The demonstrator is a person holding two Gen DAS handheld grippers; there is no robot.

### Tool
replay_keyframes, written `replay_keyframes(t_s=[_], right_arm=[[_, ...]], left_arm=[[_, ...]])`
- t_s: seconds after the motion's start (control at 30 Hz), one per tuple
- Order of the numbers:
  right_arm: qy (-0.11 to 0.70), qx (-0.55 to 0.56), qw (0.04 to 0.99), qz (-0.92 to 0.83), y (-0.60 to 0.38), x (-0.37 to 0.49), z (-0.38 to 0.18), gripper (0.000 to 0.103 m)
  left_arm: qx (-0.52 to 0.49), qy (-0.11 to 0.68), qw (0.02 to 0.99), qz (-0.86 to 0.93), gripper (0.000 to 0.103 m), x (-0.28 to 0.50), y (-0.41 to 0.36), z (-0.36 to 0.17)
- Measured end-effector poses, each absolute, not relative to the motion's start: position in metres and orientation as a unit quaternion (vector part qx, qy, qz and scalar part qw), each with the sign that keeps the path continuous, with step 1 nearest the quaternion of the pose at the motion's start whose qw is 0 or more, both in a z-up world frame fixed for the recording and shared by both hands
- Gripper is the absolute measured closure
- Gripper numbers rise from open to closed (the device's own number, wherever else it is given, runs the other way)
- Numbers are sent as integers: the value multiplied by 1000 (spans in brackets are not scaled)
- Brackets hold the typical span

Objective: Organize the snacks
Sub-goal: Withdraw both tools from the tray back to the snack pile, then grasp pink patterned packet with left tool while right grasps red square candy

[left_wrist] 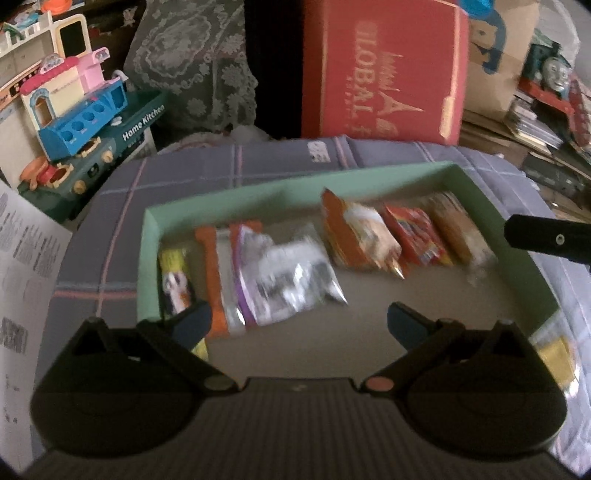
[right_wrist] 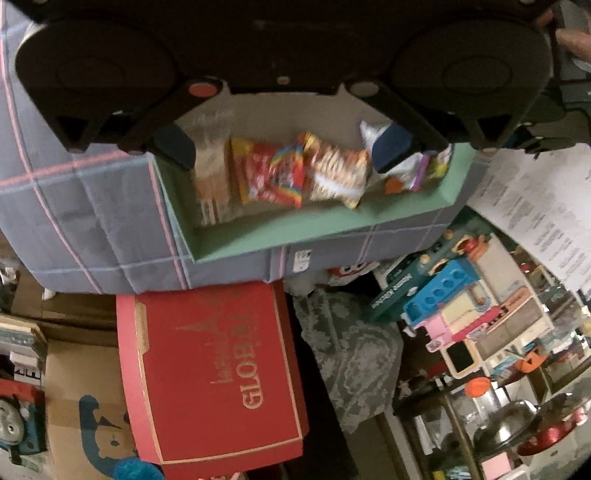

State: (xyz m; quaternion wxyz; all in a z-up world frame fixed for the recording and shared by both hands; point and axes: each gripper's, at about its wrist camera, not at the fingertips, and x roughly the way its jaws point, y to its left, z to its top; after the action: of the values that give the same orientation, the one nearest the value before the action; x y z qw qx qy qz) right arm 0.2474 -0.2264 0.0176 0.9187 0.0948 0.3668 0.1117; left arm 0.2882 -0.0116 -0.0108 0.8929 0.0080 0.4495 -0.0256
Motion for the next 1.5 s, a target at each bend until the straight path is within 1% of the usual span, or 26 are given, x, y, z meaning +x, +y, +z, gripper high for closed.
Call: replay_keyframes(t_s=[0.2,0.47,0.7,0.9,0.93,0.97,1.03,1.07,1.13,1.17,1.2,1.23,1.27,1.33,1.5], right_arm=[[375,87,916,115,-233,191,20,0],[398,97,906,111,-248,122,7,0],[425,120,890,110,-257,79,-16,0],[453,91,880,111,-245,60,-43,1],[459,85,878,111,-244,59,-48,6],[464,80,876,110,-242,59,-52,8],[473,66,871,113,-237,58,-59,19],[479,58,868,120,-234,58,-61,22],[489,34,861,135,-223,55,-68,31],[489,18,861,138,-217,52,-71,31],[479,-13,867,137,-210,48,-72,41],[470,-38,872,133,-205,46,-72,58],[463,-55,876,126,-202,45,-72,66],[461,-36,878,121,-207,48,-70,69],[455,27,885,96,-233,54,-70,69]], left_arm=[[0,460,887,-43,0,232,-24,-12],[1,494,867,-62,0,164,-41,-37],[3,501,864,-51,0,127,-34,-52],[-18,509,860,-30,0,109,-12,-58],[-24,511,859,-29,0,107,-10,-59],[-30,513,857,-29,0,104,-8,-60],[-38,517,854,-33,0,98,-6,-63],[-40,520,852,-34,0,95,-6,-65],[-43,528,847,-35,0,90,-7,-70],[-48,533,844,-36,0,88,-7,-72],[-54,537,841,-37,0,88,-7,-74],[-62,542,837,-39,0,88,-8,-75],[-66,545,835,-40,0,89,-9,-77],[-66,549,833,-38,0,92,-14,-78],[-76,554,828,-42,0,105,-29,-79]])
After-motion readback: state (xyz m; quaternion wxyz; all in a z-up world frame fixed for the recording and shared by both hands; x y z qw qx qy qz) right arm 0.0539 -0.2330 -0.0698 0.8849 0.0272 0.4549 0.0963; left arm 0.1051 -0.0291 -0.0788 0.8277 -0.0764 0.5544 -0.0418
